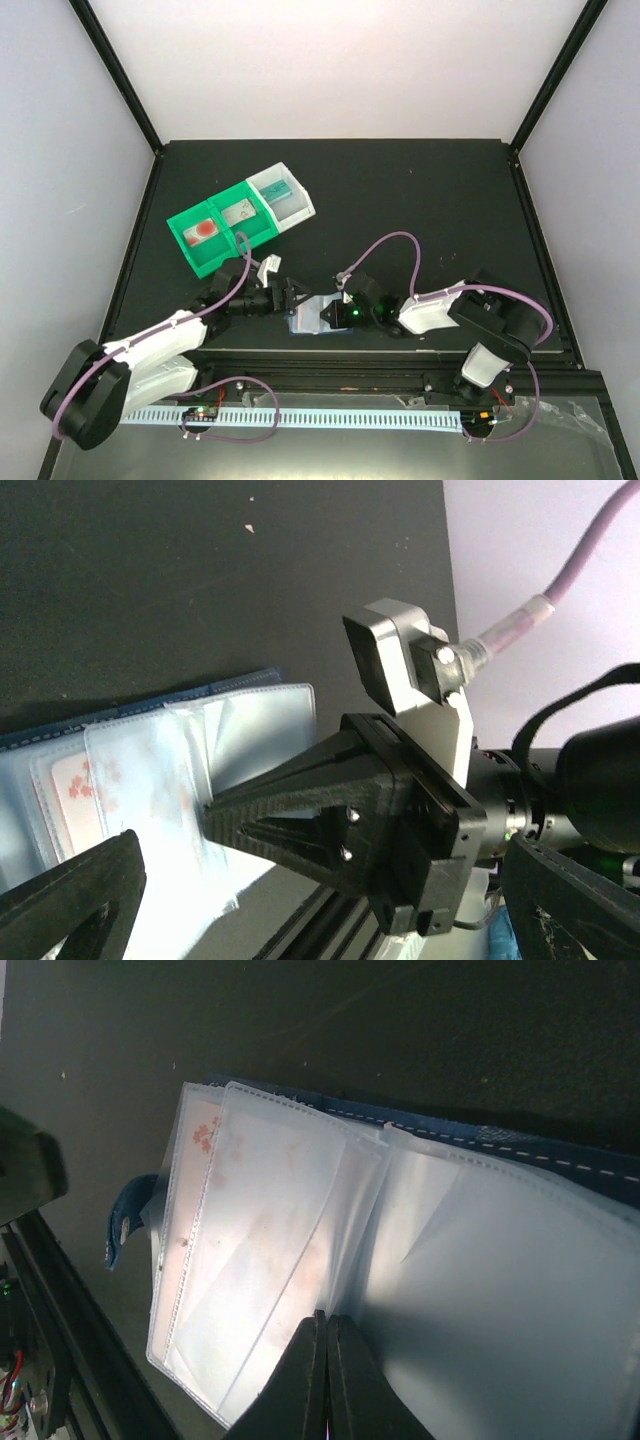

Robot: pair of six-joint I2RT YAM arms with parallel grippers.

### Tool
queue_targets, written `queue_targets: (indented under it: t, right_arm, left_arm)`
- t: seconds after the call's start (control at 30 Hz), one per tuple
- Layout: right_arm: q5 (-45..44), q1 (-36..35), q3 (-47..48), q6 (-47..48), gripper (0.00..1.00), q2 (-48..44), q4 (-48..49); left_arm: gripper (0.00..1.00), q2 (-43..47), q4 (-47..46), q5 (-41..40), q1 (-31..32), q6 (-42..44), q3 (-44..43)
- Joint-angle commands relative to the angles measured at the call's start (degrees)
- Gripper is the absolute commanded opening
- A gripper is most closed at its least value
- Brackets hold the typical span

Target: Take the credit cards out of the card holder

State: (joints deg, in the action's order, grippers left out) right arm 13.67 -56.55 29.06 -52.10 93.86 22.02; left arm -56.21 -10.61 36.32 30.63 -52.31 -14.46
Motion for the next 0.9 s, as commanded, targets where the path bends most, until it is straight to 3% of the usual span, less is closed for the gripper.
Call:
queue_targets:
  t: [0.0, 0.63, 0.87]
  right_arm:
    - [1.1, -0.3, -1.5, -0.5, 0.03, 0.7, 1.7]
    - [1.9, -0.4, -2.8, -0.5, 0.04, 0.9, 4.7]
    - [1.0, -0.3, -3.4, -0.3, 0.05, 0.4, 5.5]
  left_arm:
    - [0.99, -4.6, -4.1, -1.2, 0.9, 0.2, -3.3]
    - [0.99, -15.7, -8.9, -5.4, 2.6, 1.4, -2.5]
    - [0.99, -16.8, -11.8, -7.5, 5.7, -3.6, -1.5]
